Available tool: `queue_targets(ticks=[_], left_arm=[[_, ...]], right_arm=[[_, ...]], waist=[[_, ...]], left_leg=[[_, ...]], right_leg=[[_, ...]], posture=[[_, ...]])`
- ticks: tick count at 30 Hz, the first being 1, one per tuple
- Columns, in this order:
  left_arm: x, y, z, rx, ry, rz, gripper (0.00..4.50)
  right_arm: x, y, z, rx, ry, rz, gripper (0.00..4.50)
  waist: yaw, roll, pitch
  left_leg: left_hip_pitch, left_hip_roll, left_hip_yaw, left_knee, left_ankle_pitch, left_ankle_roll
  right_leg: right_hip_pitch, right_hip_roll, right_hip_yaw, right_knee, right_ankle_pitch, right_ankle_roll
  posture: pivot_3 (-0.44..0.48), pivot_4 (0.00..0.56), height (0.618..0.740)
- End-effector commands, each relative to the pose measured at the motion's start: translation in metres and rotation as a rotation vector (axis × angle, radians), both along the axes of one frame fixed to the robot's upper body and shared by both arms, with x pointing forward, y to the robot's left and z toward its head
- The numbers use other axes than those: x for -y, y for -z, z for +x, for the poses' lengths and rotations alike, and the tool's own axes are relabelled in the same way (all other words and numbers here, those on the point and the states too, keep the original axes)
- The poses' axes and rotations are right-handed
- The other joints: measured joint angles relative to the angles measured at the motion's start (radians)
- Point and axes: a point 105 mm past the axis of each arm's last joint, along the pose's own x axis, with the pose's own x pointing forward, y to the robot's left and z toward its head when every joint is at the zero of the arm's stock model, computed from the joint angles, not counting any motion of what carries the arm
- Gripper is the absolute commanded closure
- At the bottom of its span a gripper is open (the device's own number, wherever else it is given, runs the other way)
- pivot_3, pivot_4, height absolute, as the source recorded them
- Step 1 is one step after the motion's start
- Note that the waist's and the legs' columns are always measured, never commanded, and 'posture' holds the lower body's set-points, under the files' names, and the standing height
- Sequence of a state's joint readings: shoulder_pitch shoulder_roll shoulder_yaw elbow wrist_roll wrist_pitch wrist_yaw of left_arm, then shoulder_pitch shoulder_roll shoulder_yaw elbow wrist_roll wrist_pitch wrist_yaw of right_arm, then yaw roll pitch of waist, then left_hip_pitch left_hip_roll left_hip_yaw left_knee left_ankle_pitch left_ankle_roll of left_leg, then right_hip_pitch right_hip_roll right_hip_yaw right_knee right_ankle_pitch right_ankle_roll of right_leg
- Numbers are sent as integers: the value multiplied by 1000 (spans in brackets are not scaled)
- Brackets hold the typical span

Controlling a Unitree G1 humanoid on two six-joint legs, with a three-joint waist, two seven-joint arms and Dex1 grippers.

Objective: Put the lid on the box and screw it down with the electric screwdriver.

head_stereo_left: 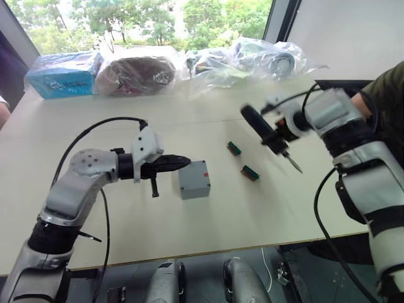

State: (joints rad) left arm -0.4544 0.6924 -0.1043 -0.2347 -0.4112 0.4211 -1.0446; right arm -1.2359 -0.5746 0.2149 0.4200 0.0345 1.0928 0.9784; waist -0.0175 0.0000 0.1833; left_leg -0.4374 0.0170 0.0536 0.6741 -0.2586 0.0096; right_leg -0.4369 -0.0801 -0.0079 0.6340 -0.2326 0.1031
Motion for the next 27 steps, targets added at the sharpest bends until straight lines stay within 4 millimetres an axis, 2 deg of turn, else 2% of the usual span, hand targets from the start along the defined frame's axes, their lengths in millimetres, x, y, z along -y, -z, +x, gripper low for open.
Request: queue_targets(ticks=[1,3,5,8,14,19,27], left_arm=[[3,3,3,18,13,4,4500],[4,7,4,11,13,11,4500],[5,10,5,0,13,14,4500],[5,19,7,-8,9,37,4500],[9,29,13,-30,1,41,4500],[11,33,16,-37,-8,44,4500],[13,36,19,-42,-12,56,4500]], right_arm=[[-37,-64,-22,353,-115,277,2597],[-47,-72,-32,454,-121,385,2597],[-55,-70,-40,516,-109,464,2597],[-74,-61,-65,621,-215,509,2597],[-91,-35,-91,671,-291,623,2597],[-98,-20,-98,659,-293,640,2597],[-92,-6,-93,665,-212,656,2597]], waist=[[4,-1,0],[12,-1,-1],[18,-2,-1],[29,-2,-1],[24,-2,-1],[16,-2,-1],[12,-2,-1]], left_leg=[[0,0,0,0,0,-1],[0,0,0,0,1,-1],[0,-1,0,1,1,-2],[-1,-2,-1,5,1,-1],[-2,-3,-2,5,1,-1],[-1,-2,-2,5,1,-1],[-1,-2,-3,5,1,-1]], right_leg=[[0,0,0,0,0,0],[1,0,-1,0,0,0],[4,-2,-3,-1,0,0],[6,-2,-2,-2,1,0],[6,-1,-2,-1,1,0],[6,0,-2,-1,1,0],[6,0,-2,-1,1,0]], posture=[[0,150,740],[0,150,740],[0,150,740],[0,150,740],[0,150,740],[0,150,740],[0,150,740]])
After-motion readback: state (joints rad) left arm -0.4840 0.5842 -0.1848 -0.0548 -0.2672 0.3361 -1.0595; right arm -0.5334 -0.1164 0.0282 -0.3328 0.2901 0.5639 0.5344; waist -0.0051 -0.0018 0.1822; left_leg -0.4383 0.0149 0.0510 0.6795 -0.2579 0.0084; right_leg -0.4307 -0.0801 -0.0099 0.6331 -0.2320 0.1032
